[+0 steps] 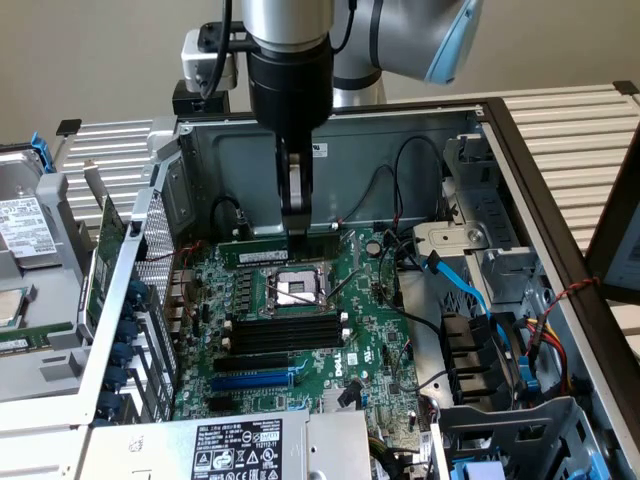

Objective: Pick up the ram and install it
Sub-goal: 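Insert the ram into the slot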

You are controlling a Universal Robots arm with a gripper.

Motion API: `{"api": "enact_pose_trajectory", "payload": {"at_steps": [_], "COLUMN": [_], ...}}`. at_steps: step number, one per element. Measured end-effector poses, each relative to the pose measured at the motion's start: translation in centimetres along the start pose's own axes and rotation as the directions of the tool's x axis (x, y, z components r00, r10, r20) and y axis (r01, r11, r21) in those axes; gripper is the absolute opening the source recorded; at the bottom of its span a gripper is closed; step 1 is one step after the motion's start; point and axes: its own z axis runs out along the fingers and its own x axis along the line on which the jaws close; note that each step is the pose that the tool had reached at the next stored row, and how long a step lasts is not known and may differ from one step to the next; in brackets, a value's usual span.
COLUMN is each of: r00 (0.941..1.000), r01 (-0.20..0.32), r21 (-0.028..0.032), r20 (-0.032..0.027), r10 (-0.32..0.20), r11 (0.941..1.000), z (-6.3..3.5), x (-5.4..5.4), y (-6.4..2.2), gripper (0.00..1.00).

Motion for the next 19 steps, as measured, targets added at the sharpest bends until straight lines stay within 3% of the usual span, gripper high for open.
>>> {"api": "enact_pose_trajectory", "payload": {"at_steps": [11, 19], "r00": [1.0, 1.0], "r01": [0.0, -0.001], "r21": [-0.0009, -0.0012], "r20": [0.0001, 0.0001], "r10": [0.0, 0.001], "r11": [1.0, 1.0], "z": [0.31, 1.08], "x": [0.9, 1.6], "y": [-0.06, -0.16], "gripper": [0.13, 0.13]}}
